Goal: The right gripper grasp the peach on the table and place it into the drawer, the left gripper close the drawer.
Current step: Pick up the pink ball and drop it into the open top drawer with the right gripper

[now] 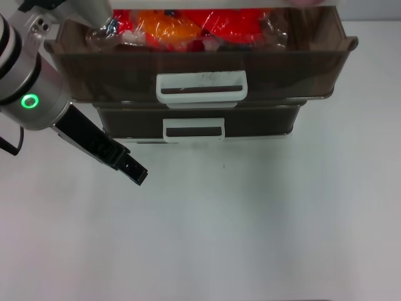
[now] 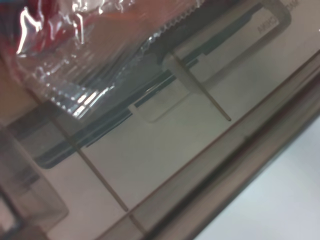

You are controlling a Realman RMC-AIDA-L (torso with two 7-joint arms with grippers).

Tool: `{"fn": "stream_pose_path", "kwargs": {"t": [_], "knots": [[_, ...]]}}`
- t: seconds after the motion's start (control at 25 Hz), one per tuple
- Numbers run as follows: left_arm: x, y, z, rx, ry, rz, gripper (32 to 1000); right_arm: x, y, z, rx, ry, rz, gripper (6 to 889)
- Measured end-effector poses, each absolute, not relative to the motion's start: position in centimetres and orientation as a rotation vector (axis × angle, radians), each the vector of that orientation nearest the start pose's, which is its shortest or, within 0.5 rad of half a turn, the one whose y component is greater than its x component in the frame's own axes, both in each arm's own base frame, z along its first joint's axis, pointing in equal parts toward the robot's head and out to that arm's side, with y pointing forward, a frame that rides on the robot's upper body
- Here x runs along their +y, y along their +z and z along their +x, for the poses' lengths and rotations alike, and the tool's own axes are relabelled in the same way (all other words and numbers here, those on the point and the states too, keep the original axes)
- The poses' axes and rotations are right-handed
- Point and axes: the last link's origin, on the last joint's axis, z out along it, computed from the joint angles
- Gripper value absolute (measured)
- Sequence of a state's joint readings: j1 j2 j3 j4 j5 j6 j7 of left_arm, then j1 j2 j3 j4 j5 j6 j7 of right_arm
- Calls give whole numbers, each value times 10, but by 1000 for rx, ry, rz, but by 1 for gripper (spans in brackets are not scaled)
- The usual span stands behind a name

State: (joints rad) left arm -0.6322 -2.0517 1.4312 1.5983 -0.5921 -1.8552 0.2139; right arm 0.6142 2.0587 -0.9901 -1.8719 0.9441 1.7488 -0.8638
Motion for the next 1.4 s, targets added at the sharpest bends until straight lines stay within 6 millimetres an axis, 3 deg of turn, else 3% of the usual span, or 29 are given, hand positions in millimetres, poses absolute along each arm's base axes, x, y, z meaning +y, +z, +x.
{"fn": "stream_pose_path", "kwargs": {"t": [0.2, 0.4, 1.24, 1.4], "knots": [[324, 25, -135, -1168, 553, -2508, 884, 353, 91, 73, 237, 139, -2709, 68], [324, 25, -134, -1167, 552, -2509, 884, 364, 78, 73, 260, 130, -2746, 69], [324, 25, -134, -1167, 554, -2510, 884, 365, 70, 68, 232, 134, -2766, 93], [324, 25, -135, -1168, 553, -2509, 884, 365, 70, 68, 230, 139, -2766, 319]]}}
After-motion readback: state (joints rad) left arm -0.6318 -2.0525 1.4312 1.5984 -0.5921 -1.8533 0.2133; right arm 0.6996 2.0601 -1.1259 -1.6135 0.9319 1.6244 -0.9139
